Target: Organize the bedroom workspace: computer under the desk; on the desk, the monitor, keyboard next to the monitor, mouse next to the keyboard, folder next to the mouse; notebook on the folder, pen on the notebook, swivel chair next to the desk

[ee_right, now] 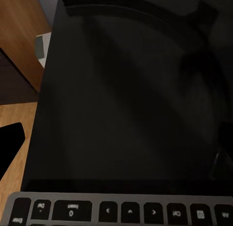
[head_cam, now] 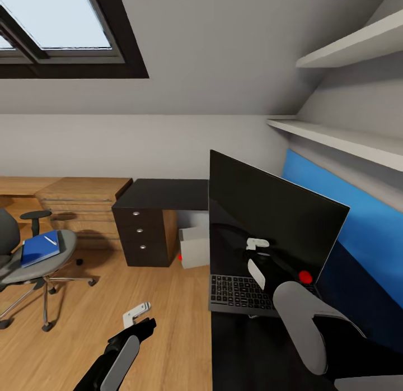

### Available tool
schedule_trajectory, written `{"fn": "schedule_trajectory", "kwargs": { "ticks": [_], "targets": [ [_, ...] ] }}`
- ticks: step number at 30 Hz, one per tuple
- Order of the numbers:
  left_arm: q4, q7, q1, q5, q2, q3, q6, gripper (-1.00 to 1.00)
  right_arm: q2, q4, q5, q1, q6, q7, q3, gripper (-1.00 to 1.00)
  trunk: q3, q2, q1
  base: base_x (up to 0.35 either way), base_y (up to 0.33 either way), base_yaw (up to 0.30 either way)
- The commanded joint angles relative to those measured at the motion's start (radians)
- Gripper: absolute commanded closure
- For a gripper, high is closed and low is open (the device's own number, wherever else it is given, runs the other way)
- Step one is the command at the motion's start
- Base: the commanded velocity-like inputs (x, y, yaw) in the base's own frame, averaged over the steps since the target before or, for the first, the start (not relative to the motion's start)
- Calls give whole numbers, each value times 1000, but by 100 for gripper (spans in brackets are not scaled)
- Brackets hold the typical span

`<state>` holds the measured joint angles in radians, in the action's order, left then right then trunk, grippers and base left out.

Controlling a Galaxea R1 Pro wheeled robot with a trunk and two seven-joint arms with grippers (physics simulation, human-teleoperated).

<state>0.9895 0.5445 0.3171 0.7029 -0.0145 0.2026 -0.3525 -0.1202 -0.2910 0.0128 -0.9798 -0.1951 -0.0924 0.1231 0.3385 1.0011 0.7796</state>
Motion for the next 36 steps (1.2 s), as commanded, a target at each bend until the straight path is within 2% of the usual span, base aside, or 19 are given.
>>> {"fn": "schedule_trajectory", "kwargs": {
  "ticks": [1, 13, 36],
  "targets": [
    [2, 8, 1, 7, 1, 2, -2, -100, -1, -2, 1, 0, -6, -2, 6, -100, 1, 1, 0, 0, 13, 0],
    [1, 8, 1, 8, 1, 1, -2, -100, -1, -2, 1, 0, -6, -3, 5, -100, 5, 1, 0, 0, 3, 0],
    [1, 8, 1, 9, 1, 1, -2, -100, -1, -2, 1, 0, -6, -3, 6, -100, 39, 1, 0, 0, 0, 0]
  ]
}}
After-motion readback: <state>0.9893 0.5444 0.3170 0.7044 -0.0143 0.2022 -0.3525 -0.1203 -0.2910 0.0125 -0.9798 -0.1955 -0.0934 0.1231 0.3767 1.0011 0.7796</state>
